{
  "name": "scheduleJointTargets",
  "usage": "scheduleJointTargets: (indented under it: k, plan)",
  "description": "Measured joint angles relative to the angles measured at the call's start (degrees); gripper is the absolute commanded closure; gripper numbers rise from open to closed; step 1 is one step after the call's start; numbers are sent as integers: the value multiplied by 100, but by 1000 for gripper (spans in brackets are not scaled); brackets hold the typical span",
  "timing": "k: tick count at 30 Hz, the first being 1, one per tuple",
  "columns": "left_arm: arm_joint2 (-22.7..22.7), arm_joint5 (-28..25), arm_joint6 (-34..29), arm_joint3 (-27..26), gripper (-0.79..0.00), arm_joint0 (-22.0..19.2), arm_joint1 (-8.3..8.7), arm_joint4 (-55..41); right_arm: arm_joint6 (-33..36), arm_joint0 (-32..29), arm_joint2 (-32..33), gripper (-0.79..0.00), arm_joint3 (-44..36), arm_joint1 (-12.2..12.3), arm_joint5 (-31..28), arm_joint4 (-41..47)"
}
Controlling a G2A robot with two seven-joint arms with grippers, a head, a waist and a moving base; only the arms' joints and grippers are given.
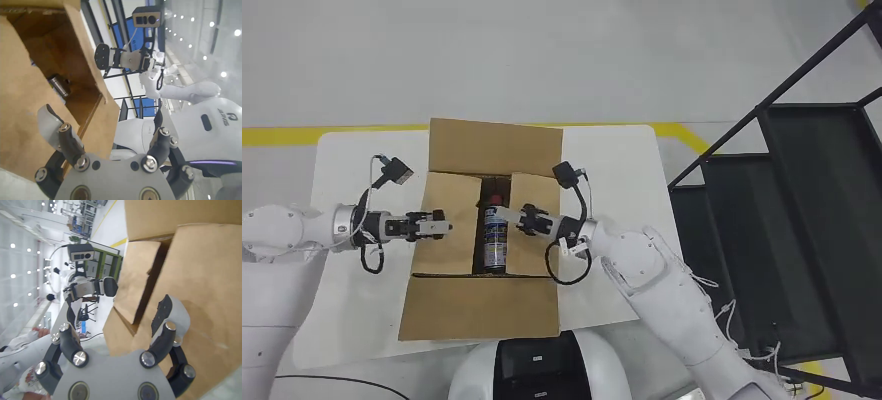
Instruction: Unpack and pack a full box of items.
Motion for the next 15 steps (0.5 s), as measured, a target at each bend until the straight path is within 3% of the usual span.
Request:
scheduleJointTargets:
  k: [10,15]
  plan:
    - [-1442,147,-154,-453,-785,886,212,-1676,1194,-955,877,-785,-861,241,34,1071]
    - [-1478,159,-165,-456,-785,908,216,-1699,1342,-1300,1091,-785,-1052,324,287,1009]
